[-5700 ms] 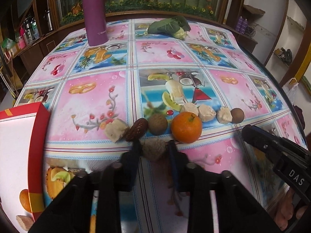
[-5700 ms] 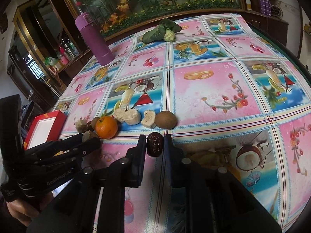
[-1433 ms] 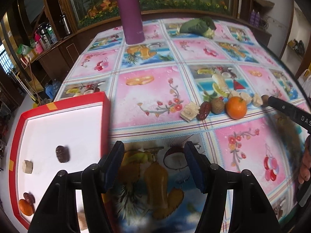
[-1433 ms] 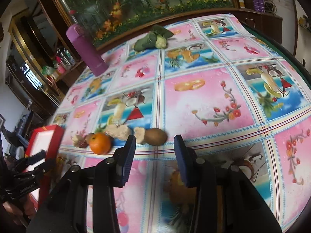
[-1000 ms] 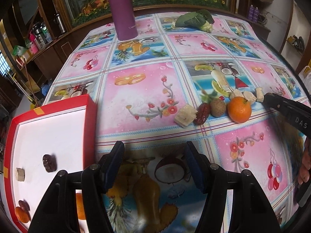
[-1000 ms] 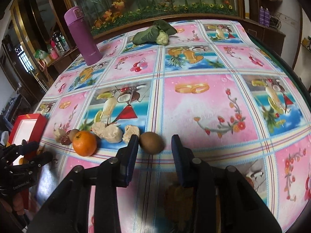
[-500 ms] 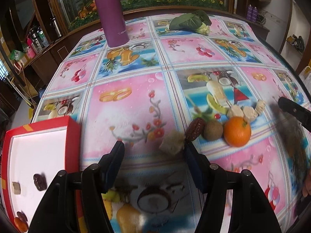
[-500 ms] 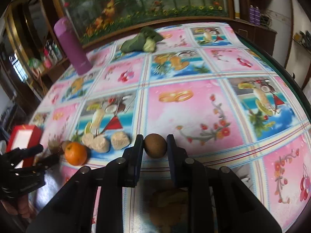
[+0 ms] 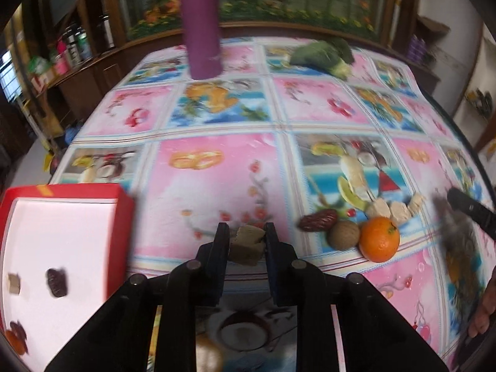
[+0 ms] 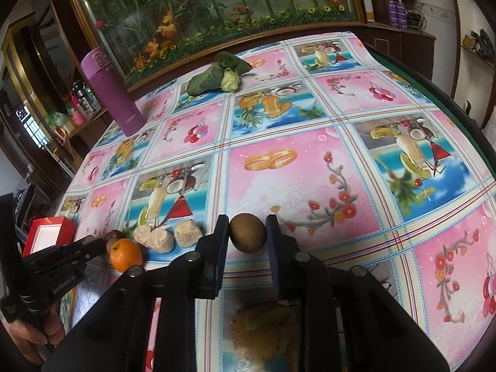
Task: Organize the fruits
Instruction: 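Grasp a beige cake with the left tool while the right tool grasps a brown round fruit, then carry the cake and the brown fruit over the red-rimmed tray with both tools, then open both tools to drop the cake and the brown fruit into the tray, then move both open tools back over the fruits on the table, then grasp an orange with the right tool while the left tool grasps a dark round fruit, then carry the orange and the dark fruit over the red-rimmed tray with both tools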
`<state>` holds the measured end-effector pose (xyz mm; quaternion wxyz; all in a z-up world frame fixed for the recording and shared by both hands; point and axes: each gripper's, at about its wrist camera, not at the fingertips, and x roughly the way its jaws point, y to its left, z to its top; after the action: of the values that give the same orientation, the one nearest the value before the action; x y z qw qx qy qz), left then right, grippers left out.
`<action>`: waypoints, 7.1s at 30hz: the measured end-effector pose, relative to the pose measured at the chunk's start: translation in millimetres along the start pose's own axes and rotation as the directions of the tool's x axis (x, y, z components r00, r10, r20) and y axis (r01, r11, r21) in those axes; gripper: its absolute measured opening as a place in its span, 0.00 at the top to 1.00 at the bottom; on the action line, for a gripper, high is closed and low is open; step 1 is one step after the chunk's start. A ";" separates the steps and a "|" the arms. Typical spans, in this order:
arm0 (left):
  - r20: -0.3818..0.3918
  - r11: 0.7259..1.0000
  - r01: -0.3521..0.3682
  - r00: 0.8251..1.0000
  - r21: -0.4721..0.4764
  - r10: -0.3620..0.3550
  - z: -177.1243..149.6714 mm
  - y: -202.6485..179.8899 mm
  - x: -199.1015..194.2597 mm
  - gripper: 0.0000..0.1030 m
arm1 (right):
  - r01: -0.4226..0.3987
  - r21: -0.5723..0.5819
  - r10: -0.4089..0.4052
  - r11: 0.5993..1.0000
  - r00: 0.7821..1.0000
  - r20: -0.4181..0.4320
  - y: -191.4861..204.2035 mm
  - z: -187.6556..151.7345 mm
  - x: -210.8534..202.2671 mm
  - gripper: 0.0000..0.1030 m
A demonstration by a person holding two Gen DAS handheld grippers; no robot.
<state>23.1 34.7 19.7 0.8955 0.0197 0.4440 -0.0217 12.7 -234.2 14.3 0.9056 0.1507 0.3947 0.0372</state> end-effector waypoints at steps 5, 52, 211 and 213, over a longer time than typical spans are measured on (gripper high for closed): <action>0.094 1.000 -0.006 0.996 -0.017 0.008 0.7 11.3 -40.8 0.80 | 0.000 -0.005 0.000 1.000 1.000 0.017 1.2 0.0 -2.1 0.75; 0.239 0.922 -0.151 0.939 -0.355 0.246 -101.4 213.6 -144.7 0.80 | -0.395 -0.404 0.398 0.825 0.914 -0.079 281.4 -88.5 -26.2 0.75; 0.095 0.957 -0.078 0.990 -0.280 0.108 -55.8 220.2 -100.5 0.79 | -0.388 -0.468 0.330 0.794 0.922 -0.205 301.3 -59.8 9.8 0.64; 0.086 0.957 -0.080 0.990 -0.279 0.108 -60.2 223.9 -97.6 0.79 | -0.391 -0.481 0.326 0.784 0.920 -0.217 315.3 -66.1 14.3 0.64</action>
<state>-71.2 263.6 64.6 0.9107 -0.0848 0.3958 0.0820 -9.2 84.7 57.1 0.8626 -0.0276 0.3889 0.3222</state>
